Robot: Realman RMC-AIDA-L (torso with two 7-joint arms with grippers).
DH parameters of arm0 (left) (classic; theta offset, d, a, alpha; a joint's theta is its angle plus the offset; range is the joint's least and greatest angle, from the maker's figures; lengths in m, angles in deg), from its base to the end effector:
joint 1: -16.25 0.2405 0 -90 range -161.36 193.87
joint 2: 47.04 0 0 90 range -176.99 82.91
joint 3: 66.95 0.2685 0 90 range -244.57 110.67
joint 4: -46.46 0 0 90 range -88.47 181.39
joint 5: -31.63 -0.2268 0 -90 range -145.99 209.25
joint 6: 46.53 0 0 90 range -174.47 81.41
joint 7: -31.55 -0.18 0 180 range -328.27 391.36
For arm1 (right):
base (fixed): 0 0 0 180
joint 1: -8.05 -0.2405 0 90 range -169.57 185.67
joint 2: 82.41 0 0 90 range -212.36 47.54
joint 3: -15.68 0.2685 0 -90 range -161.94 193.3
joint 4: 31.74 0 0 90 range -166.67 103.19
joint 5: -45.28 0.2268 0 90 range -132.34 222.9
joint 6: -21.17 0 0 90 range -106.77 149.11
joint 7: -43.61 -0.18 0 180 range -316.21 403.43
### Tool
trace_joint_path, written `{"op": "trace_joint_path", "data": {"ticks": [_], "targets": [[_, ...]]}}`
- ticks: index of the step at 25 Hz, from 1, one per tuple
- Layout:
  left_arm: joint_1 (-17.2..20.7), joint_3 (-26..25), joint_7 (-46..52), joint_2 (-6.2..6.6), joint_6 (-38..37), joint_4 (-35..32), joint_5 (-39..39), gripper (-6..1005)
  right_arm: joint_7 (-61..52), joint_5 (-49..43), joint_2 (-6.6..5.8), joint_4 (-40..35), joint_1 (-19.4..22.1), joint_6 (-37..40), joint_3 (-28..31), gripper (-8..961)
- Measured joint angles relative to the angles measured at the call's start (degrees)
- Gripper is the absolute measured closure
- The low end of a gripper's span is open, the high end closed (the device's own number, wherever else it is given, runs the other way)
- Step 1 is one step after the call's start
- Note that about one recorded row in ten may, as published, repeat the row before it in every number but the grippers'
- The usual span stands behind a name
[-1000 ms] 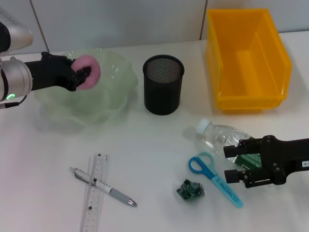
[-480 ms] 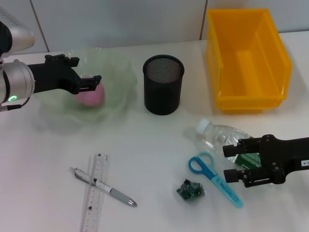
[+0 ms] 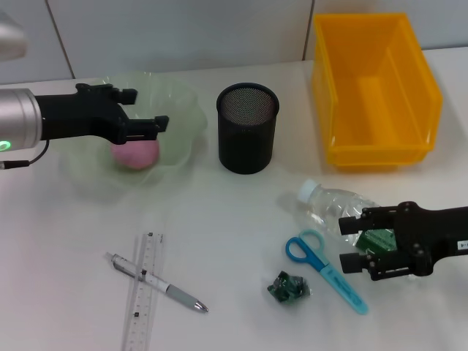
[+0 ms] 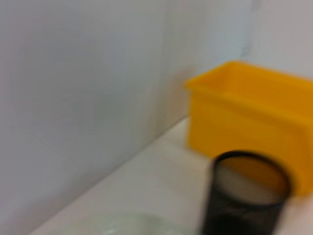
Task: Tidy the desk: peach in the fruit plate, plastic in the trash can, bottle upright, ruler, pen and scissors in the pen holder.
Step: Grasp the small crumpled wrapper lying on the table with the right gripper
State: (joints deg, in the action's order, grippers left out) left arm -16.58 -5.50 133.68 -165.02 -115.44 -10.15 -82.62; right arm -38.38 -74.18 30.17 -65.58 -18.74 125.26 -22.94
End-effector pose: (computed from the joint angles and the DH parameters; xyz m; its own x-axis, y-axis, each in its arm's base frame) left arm -0.2092 0.4369 -0.0198 0.8861 0.3193 0.3361 0.4364 -0.8191 -0.3723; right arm 0.2995 0.3057 -0.0049 0.7638 -0.4726 -0.4397 -0.4914 -0.8674 0.0787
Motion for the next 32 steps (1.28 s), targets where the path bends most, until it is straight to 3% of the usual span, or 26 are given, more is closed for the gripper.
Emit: {"op": "trace_joint_path", "data": {"ticks": [2, 10, 18, 20, 24, 28, 32], "targets": [[-0.3, -3.6, 1.8, 0.34, -9.4, -0.8, 0.0, 208, 0.1, 0.0, -0.05, -0.4, 0.1, 0.4, 1.1, 240], [-0.6, -10.6, 3.3, 0.61, -26.6, 4.6, 1.1, 209, 0.0, -0.1, -0.09, -0.8, 0.3, 0.8, 1.4, 244], [0.3, -8.1, 1.9, -0.14, -30.6, 6.8, 1.3, 210, 0.0, -0.2, -0.09, -1.3, 0.2, 1.4, 1.4, 248], [1.0, -5.0, -1.3, -0.49, -31.1, 11.3, 5.6, 210, 0.0, -0.2, -0.09, -1.5, 0.3, 1.5, 1.0, 249], [1.3, -4.8, -2.4, -0.47, -31.1, 12.0, 7.2, 210, 0.1, -0.3, -0.09, -2.4, 0.3, 1.5, 0.6, 251], [1.7, -5.3, -3.0, -0.4, -30.9, 12.6, 8.4, 211, -0.1, -0.3, 0.21, -6.2, 0.3, 3.1, 0.6, 253], [1.8, -5.3, -3.1, -0.4, -30.9, 12.6, 8.4, 211, -6.5, -0.8, 0.17, -15.4, -1.3, 6.3, -0.4, 254]]}}
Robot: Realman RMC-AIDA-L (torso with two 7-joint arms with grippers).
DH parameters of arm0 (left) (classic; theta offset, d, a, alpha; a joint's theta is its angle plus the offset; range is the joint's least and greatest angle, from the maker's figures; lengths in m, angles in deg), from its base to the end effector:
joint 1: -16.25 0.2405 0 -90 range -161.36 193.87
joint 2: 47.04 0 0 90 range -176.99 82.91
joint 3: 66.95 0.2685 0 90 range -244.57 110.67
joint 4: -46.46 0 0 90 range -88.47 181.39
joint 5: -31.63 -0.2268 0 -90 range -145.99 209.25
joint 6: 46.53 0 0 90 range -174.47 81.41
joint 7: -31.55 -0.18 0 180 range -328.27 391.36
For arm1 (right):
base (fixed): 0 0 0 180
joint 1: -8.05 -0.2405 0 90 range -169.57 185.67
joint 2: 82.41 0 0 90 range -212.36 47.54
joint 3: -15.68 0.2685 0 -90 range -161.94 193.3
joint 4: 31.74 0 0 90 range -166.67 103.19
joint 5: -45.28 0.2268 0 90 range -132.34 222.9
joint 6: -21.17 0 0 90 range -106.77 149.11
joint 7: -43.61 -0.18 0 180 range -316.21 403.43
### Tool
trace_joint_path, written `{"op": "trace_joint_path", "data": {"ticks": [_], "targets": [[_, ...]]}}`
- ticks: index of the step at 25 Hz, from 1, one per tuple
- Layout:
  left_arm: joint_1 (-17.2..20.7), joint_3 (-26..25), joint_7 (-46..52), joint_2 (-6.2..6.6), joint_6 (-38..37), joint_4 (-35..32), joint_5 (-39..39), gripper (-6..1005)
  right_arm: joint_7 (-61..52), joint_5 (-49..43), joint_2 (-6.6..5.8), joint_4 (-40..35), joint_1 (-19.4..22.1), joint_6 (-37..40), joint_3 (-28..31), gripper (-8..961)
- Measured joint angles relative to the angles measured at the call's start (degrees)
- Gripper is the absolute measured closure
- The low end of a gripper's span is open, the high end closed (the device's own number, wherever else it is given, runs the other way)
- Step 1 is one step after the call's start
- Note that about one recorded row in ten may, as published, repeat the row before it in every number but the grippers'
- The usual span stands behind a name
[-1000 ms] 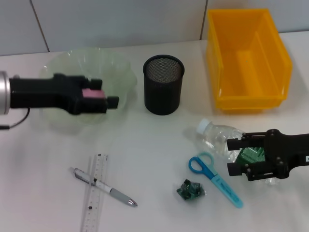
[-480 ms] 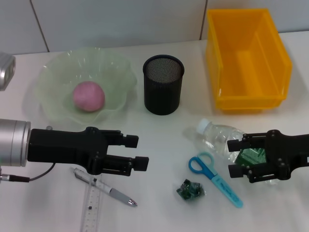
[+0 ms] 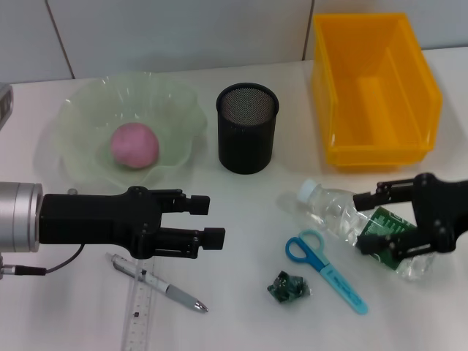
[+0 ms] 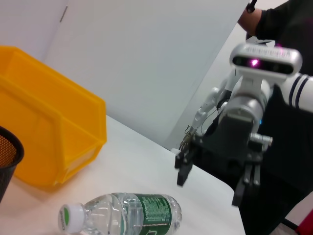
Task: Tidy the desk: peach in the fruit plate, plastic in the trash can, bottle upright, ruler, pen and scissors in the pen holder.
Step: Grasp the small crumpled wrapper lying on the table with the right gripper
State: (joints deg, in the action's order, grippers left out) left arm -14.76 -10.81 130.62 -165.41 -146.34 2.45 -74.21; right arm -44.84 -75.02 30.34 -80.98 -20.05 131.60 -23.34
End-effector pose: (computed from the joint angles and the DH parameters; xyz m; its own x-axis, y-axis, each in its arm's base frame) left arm -0.2072 0.3337 -0.0450 0.7522 0.5013 0.4276 0.4497 -0.8649 0.2228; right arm 0.2712 0.3221 0.0350 0.8536 -0.3719 -0.3647 -0.3895 -0.9206 0.0271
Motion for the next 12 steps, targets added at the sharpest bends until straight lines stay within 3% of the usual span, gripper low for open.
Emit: {"op": "trace_joint_path", "data": {"ticks": [4, 5, 7, 8, 12], "targets": [[0.0, 0.0, 0.0, -0.02, 0.1, 0.0, 0.0, 211, -5.2, -2.5, -0.91, -3.9, -3.3, 1.9, -2.3, 256], [0.0, 0.0, 0.0, -0.05, 0.1, 0.1, 0.0, 211, -9.1, -4.8, -1.58, -5.3, -6.7, 3.4, -4.4, 257], [0.0, -0.1, 0.1, -0.06, 0.1, 0.1, 0.3, 212, -10.6, -5.6, -1.77, -5.7, -8.2, 3.9, -5.3, 258], [0.0, -0.1, 0.1, -0.03, 0.0, 0.1, 0.5, 212, -13.8, -7.5, -2.13, -6.3, -11.5, 4.5, -8.3, 258], [0.2, -0.8, 0.0, 0.05, 0.0, 0.1, 0.7, 212, -16.7, -10.9, -2.09, -6.5, -15.6, 4.7, -12.7, 260]]}}
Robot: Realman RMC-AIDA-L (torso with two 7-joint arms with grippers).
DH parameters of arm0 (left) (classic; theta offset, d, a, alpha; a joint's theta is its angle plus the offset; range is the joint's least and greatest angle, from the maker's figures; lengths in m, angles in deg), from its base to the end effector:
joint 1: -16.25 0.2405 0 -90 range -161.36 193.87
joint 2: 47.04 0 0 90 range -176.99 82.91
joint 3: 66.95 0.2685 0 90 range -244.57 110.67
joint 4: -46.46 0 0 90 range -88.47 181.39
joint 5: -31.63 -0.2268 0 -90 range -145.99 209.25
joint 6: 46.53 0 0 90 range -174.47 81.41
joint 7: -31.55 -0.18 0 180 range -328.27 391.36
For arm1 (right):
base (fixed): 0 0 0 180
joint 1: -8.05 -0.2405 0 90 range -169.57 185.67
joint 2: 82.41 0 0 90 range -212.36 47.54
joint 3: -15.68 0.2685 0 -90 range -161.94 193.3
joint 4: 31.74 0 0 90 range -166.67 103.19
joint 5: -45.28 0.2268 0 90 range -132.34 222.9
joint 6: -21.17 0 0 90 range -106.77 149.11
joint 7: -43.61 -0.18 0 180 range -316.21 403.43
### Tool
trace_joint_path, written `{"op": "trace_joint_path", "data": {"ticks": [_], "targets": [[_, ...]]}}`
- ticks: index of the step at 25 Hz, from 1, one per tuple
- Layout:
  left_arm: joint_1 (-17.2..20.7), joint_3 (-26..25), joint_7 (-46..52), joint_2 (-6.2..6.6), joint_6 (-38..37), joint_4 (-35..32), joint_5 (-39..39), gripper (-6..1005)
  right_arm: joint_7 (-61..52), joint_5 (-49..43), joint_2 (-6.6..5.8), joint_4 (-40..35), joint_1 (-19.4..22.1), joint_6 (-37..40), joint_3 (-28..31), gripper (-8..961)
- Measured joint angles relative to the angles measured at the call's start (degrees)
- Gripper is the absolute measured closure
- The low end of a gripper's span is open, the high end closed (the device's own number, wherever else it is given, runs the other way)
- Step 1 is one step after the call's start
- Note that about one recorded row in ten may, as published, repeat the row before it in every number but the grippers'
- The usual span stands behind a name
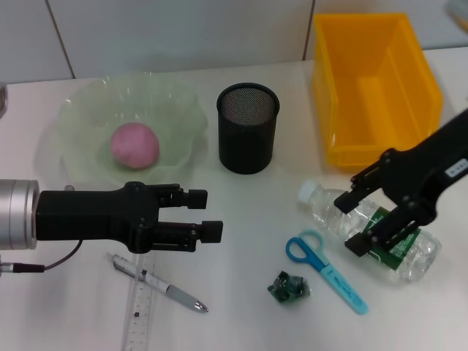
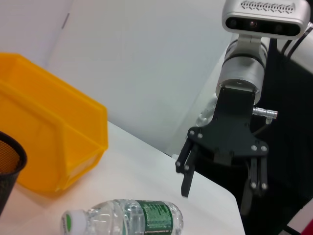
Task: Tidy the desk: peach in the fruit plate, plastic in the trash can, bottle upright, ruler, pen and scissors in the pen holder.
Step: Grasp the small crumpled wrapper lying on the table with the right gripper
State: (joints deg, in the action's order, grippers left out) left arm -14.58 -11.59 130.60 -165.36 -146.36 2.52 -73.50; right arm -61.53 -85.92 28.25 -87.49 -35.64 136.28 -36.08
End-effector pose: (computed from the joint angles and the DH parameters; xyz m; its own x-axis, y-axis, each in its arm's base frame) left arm -0.2072 0.3354 -0.0417 0.7397 0.5022 0.4479 0.4546 -0.8637 0.2177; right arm 0.1974 0.3630 0.0315 0.9435 -0.3260 0.0588 -0.3312 -0.9326 0.1432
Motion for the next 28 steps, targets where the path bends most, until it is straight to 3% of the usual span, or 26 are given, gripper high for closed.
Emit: {"op": "trace_joint_path", "data": {"ticks": [1, 2, 3, 4, 6, 7, 8, 9, 11, 18, 28], "targets": [[0.0, -0.2, 0.0, 0.01, 0.0, 0.0, 0.0, 212, -0.5, -2.4, 0.75, -0.6, -1.9, -0.2, -1.8, 261], [0.0, -0.2, 0.0, 0.01, 0.0, 0.0, 0.0, 212, -0.5, -2.4, 0.75, -0.6, -1.9, -0.2, -1.8, 261], [0.1, -0.2, 0.0, 0.01, 0.0, 0.0, 0.0, 212, -0.7, -5.1, 1.81, -1.4, -3.4, -0.9, -3.6, 262], [0.1, -0.2, 0.0, 0.02, 0.1, 0.0, 0.0, 212, -0.7, -5.1, 1.81, -1.4, -3.4, -0.9, -3.6, 262], [0.1, -0.2, -0.1, 0.02, 0.1, 0.0, 0.0, 213, -0.5, -8.4, 3.77, -2.9, -4.7, -1.9, -5.8, 263], [0.1, -0.2, -0.1, 0.02, 0.1, 0.0, 0.0, 213, -0.5, -8.4, 3.77, -2.9, -4.7, -1.9, -5.8, 264], [0.3, -0.2, -0.6, 0.03, 0.1, 0.0, 0.0, 213, -0.3, -10.1, 5.07, -3.4, -5.3, -2.8, -7.5, 264], [0.3, -0.2, -0.8, 0.03, 0.1, 0.0, 0.0, 213, -0.3, -10.1, 5.07, -3.4, -5.3, -2.8, -7.5, 265], [0.7, -0.2, -1.3, 0.02, 0.2, 0.0, 0.0, 213, -0.1, -10.7, 6.24, -3.2, -5.7, -4.6, -10.2, 266], [1.1, -0.2, -1.6, 0.02, 0.5, 0.1, 0.0, 214, 0.4, -10.8, 7.84, -0.4, -5.3, -10.8, -16.9, 269], [1.1, 0.0, -2.3, -0.01, 0.5, 0.4, 0.0, 214, 1.5, -9.0, 8.51, 7.2, -5.9, -20.1, -23.3, 274]]}}
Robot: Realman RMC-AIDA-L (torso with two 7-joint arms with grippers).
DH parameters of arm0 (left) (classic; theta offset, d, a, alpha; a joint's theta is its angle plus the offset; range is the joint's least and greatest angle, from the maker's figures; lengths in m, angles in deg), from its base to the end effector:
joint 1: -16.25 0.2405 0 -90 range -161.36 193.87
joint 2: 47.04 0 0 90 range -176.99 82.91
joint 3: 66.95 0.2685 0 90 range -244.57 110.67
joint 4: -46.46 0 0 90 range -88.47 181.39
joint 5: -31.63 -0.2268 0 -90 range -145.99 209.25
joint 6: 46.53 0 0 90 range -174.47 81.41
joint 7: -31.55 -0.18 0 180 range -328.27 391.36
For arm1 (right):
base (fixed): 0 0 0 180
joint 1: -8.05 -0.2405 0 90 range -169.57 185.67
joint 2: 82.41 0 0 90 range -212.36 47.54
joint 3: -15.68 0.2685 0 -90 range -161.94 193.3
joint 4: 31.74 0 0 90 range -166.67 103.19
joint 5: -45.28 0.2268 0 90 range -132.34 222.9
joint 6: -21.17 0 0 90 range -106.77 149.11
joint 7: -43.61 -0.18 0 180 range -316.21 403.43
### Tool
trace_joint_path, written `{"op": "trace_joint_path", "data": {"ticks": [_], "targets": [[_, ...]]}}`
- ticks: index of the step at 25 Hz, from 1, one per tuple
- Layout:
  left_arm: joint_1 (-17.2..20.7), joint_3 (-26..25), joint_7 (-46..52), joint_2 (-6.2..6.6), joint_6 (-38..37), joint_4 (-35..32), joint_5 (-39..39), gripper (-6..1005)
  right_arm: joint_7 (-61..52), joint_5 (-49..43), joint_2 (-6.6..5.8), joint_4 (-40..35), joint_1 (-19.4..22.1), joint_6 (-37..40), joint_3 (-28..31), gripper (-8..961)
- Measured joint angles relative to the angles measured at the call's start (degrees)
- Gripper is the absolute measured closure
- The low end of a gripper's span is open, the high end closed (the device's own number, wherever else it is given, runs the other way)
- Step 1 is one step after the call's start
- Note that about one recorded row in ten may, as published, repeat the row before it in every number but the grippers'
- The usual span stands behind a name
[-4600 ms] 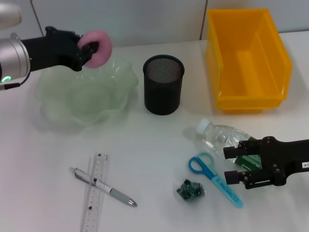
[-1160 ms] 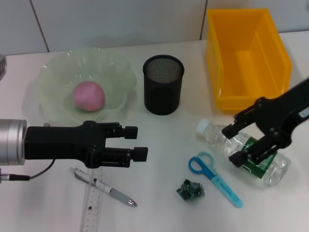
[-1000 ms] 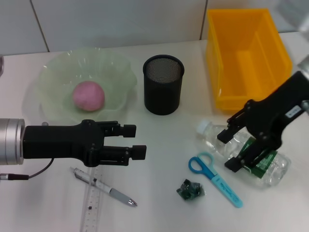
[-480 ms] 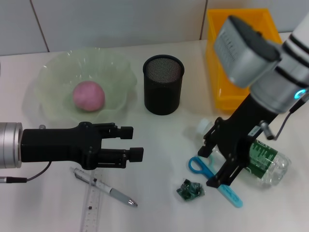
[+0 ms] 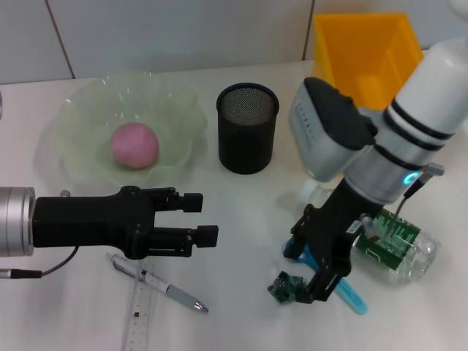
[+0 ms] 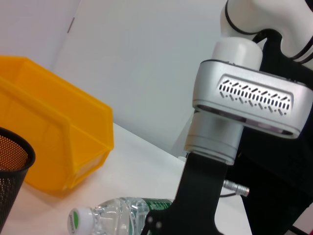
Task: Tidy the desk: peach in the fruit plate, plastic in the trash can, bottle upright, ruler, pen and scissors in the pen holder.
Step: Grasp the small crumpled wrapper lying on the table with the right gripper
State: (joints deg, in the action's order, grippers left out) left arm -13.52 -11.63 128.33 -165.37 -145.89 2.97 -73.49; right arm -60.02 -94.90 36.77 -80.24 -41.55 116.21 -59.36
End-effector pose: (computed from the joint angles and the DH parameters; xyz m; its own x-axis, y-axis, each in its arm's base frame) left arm -0.2147 0.3321 -0.0429 0.7436 0.4880 0.4571 0.4499 -0.8709 0.1979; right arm 0.1881 0.3663 -0.0907 0.9281 -0.0731 0.3650 -0.1377 -0.9784 0.1542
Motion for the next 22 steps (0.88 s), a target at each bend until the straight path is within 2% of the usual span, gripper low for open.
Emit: {"op": "trace_joint_path", "data": {"ticks": [8, 22], "targets": [[0.0, 0.0, 0.0, 0.01, -0.1, 0.3, 0.0, 214, 0.0, 2.6, 0.2, 2.6, -0.5, -4.0, -4.8, 278], [0.1, 0.0, -0.7, 0.03, -0.2, 0.3, 0.0, 214, 0.0, 3.8, 0.35, 4.6, -1.0, -6.2, -6.7, 284]]}}
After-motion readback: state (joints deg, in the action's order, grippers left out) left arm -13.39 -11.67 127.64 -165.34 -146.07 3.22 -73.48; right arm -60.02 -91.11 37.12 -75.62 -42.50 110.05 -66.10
